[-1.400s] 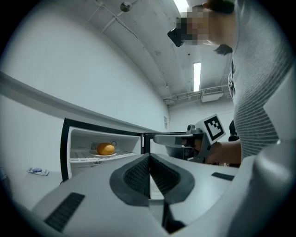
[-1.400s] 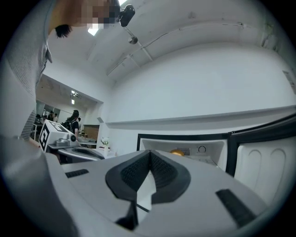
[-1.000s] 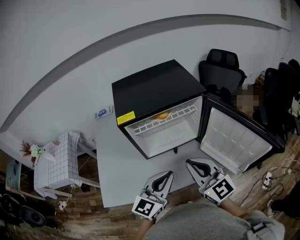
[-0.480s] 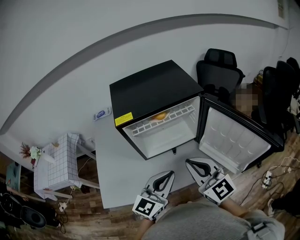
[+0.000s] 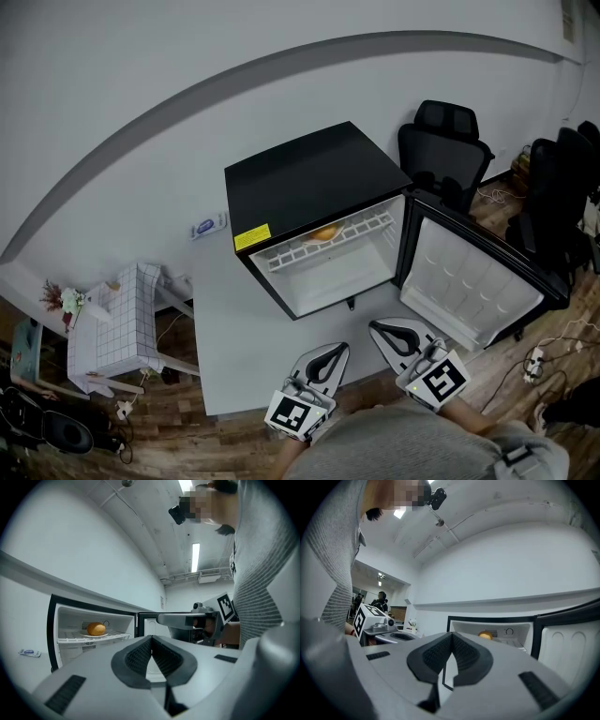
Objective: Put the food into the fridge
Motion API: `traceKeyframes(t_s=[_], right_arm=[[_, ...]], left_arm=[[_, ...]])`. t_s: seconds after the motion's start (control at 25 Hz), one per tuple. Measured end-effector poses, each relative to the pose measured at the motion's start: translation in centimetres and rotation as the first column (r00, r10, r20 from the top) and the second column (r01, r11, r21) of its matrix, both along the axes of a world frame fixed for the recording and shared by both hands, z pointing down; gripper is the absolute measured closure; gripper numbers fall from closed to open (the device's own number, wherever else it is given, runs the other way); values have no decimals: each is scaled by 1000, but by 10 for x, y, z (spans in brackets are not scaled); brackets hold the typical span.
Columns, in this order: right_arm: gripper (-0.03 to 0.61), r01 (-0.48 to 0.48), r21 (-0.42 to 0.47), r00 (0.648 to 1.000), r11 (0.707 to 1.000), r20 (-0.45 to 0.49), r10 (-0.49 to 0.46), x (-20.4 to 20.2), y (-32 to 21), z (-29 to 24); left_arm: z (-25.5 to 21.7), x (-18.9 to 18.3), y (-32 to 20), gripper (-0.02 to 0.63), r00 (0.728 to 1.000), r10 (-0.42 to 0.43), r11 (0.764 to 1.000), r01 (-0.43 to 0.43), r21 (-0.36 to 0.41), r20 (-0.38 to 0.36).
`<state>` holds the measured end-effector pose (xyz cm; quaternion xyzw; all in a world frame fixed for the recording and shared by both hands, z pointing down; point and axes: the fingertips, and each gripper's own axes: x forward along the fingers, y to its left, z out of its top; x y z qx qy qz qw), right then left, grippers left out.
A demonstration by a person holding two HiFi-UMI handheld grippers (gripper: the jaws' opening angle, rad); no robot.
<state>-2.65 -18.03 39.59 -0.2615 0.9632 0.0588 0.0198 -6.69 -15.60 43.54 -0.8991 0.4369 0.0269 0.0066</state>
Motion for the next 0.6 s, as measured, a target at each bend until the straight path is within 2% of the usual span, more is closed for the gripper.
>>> traceKeyframes(t_s=[0.6], right_arm=[[568, 2, -9, 1000, 1000, -1, -2, 3, -3, 2]], left_arm=[[-2, 3, -2, 603, 1000, -6, 1000, 6, 7, -8]])
